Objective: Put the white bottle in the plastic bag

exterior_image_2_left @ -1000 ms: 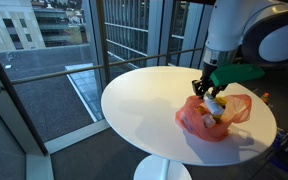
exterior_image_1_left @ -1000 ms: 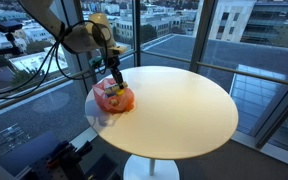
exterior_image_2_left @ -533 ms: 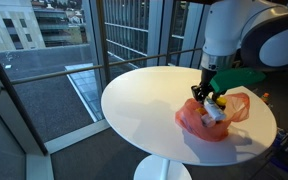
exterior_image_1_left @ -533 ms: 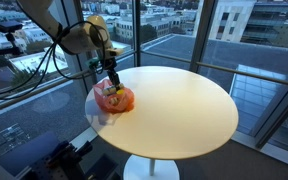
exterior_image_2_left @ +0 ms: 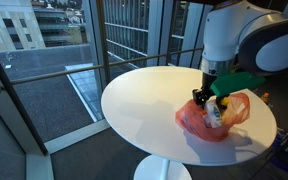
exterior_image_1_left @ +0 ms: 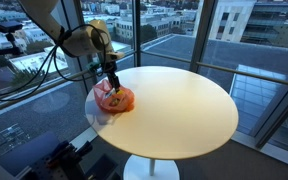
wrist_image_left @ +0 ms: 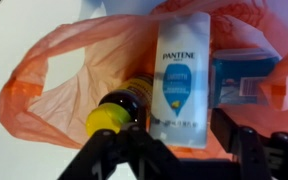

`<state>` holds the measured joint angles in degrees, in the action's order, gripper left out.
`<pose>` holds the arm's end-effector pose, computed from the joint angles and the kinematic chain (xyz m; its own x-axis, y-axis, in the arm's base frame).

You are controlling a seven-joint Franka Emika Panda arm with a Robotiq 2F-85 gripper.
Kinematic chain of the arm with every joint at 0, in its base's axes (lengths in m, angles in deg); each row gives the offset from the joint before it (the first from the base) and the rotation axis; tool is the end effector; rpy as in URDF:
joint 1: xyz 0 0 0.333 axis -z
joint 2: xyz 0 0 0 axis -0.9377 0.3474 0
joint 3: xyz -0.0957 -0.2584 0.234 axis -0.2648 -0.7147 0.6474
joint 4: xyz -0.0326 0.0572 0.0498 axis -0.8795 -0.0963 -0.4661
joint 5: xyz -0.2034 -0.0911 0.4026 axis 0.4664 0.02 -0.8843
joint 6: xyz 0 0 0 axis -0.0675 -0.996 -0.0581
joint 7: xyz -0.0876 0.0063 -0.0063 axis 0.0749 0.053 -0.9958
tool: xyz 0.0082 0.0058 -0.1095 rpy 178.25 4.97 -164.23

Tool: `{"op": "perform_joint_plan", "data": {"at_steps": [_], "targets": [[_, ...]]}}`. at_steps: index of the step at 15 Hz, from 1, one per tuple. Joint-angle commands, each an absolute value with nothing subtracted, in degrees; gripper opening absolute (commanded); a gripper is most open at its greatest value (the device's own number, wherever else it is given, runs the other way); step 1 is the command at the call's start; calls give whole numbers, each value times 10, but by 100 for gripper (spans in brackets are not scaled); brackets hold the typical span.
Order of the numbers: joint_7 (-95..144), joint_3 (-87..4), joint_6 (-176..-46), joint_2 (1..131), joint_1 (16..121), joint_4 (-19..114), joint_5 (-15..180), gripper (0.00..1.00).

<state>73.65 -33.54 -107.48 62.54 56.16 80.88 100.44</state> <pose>0.5717 0.1726 0.2633 0.9319 -0.3518 0.0880 -0.3625 -0.8963 0.2554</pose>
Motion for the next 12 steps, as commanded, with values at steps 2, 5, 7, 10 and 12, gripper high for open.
{"op": "perform_joint_plan", "data": {"at_steps": [2, 5, 7, 10, 12], "targets": [[719, -338, -1053, 623, 566, 798, 999, 100], [710, -335, -1058, 620, 567, 800, 995, 100], [703, -333, -1062, 620, 567, 802, 993, 100], [682, -329, -1061, 616, 567, 807, 981, 100], [664, -325, -1056, 609, 568, 813, 966, 100]]}}
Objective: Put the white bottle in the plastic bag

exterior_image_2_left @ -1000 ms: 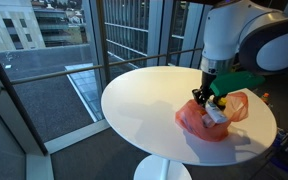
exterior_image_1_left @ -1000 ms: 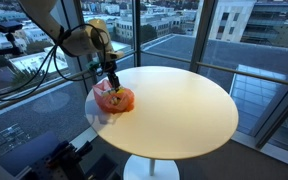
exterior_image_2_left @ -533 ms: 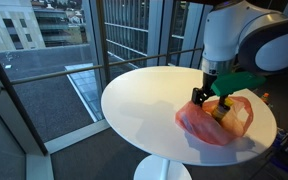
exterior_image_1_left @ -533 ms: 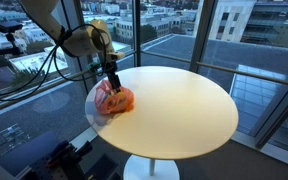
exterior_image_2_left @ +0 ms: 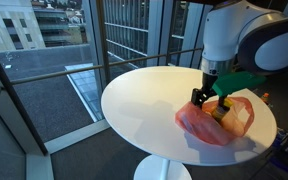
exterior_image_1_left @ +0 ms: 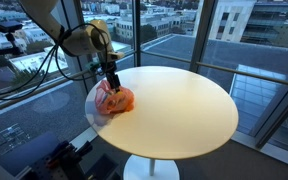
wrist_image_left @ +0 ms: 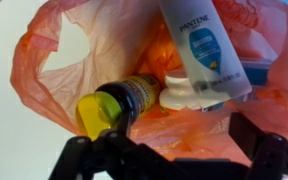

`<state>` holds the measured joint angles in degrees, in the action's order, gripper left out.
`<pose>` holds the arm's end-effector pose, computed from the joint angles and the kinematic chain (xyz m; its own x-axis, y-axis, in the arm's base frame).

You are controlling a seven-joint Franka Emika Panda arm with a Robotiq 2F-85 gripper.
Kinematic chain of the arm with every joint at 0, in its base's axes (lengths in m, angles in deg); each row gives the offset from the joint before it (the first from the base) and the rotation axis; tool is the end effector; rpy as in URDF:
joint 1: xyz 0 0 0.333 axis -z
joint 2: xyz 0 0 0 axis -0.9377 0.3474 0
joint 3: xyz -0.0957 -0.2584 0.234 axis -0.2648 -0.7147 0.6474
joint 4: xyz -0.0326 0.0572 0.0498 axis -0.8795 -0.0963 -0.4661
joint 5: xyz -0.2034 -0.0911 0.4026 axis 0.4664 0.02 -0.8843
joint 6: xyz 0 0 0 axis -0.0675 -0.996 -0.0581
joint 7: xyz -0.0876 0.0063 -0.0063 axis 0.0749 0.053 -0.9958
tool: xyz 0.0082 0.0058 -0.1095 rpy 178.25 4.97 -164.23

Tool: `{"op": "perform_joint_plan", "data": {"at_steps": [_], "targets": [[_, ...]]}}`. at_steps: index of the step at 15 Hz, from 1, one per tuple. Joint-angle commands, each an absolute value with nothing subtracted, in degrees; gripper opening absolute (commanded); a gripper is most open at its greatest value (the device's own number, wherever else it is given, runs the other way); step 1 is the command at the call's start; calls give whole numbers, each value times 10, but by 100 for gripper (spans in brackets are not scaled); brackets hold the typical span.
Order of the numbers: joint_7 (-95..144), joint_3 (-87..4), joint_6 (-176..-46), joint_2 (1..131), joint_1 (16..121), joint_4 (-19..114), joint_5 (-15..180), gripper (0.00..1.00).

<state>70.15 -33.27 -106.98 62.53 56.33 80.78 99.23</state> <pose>0.5709 0.1736 0.2635 0.9481 -0.3124 0.0596 -0.3170 -0.9137 0.2541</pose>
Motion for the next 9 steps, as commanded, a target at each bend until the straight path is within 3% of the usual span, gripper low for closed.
{"op": "perform_joint_plan", "data": {"at_steps": [1, 9], "targets": [[652, -323, -1054, 606, 569, 816, 957, 100], [603, -315, -1003, 581, 568, 822, 883, 100]]}}
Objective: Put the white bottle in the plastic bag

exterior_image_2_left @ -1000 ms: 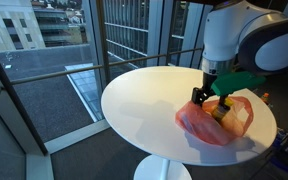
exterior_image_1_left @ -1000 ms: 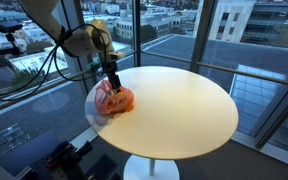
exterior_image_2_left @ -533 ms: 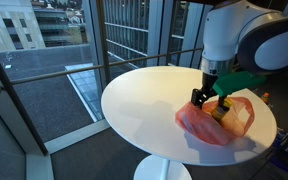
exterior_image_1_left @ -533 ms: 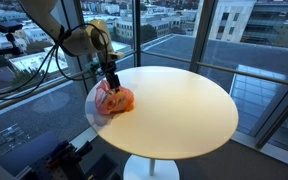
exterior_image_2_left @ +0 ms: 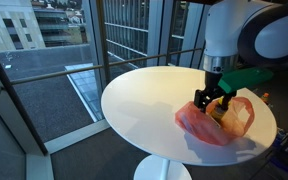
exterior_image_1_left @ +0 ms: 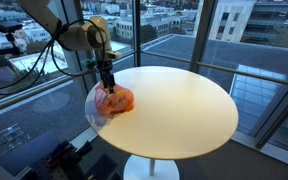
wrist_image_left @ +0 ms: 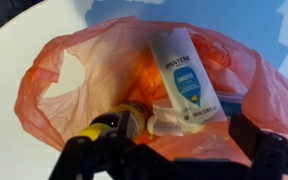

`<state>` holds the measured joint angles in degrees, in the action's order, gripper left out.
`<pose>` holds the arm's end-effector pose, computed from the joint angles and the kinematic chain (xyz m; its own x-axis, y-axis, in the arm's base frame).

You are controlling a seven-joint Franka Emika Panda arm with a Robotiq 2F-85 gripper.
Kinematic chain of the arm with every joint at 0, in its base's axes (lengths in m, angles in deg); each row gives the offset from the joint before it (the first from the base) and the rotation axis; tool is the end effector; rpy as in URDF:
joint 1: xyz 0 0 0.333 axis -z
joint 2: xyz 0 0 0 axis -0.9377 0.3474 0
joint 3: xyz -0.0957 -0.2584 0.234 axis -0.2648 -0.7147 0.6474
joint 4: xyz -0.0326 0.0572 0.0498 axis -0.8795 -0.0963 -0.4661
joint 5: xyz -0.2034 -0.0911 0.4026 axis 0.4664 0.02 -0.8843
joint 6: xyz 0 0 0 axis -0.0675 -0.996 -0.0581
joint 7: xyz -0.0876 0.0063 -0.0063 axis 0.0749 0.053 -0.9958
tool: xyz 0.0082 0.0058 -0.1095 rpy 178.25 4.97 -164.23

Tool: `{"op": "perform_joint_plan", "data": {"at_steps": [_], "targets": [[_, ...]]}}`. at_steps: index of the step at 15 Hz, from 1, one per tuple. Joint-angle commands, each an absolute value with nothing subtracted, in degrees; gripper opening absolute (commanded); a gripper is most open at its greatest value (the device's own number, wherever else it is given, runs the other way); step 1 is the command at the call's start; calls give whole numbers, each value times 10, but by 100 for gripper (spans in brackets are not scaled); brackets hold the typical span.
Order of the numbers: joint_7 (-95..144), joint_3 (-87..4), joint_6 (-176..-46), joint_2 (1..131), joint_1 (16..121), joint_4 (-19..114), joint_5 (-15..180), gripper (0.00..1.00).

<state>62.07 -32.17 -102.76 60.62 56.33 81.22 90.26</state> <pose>0.5568 0.1830 0.2743 0.9564 -0.2847 -0.0657 -0.2660 -0.9414 0.2076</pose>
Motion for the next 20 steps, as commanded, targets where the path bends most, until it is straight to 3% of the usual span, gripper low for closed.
{"op": "perform_joint_plan", "data": {"at_steps": [1, 20], "targets": [[605, -314, -996, 579, 568, 820, 881, 100], [685, -323, -990, 651, 559, 752, 901, 100]]}}
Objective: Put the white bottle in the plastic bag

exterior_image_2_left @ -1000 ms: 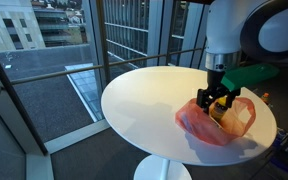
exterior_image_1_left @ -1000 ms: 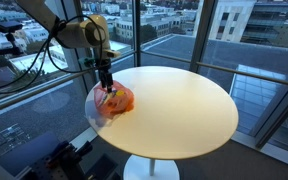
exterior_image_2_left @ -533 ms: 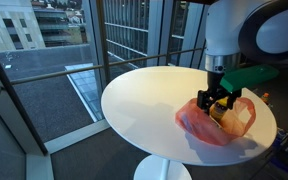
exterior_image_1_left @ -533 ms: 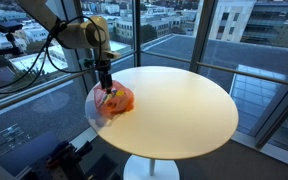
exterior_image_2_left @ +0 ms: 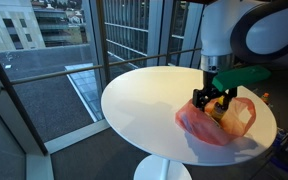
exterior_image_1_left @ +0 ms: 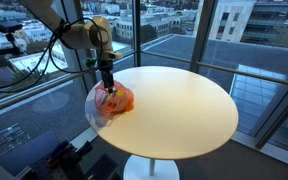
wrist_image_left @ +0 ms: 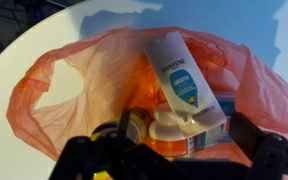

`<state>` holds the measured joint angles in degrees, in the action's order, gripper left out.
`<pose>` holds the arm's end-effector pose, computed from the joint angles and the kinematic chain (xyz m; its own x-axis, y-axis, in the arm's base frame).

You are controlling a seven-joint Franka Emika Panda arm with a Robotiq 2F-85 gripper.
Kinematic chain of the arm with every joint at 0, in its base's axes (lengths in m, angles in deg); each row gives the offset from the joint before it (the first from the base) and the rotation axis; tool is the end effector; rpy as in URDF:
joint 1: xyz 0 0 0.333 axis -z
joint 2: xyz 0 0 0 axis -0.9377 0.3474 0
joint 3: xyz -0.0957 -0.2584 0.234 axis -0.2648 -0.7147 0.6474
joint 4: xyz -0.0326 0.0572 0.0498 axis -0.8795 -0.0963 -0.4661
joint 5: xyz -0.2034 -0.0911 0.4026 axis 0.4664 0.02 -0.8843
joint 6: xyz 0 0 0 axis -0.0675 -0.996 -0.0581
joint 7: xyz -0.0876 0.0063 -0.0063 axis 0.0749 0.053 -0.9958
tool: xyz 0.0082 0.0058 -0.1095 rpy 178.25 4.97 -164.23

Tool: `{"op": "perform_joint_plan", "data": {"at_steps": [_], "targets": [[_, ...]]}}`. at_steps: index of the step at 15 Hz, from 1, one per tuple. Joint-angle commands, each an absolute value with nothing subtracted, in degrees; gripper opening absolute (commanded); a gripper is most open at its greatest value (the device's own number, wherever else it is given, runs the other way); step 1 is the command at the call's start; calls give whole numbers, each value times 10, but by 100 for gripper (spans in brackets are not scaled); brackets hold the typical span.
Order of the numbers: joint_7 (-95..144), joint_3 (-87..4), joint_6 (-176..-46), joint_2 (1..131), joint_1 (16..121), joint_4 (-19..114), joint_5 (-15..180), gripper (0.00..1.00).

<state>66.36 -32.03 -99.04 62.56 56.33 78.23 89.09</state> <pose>0.5665 0.1869 0.2730 0.9232 -0.3733 -0.0910 -0.3447 -0.9093 0.2331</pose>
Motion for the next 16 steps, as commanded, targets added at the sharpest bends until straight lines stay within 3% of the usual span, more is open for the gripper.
{"op": "perform_joint_plan", "data": {"at_steps": [1, 16], "targets": [[689, -323, -991, 658, 557, 746, 902, 100], [745, -318, -983, 681, 520, 722, 910, 100]]}}
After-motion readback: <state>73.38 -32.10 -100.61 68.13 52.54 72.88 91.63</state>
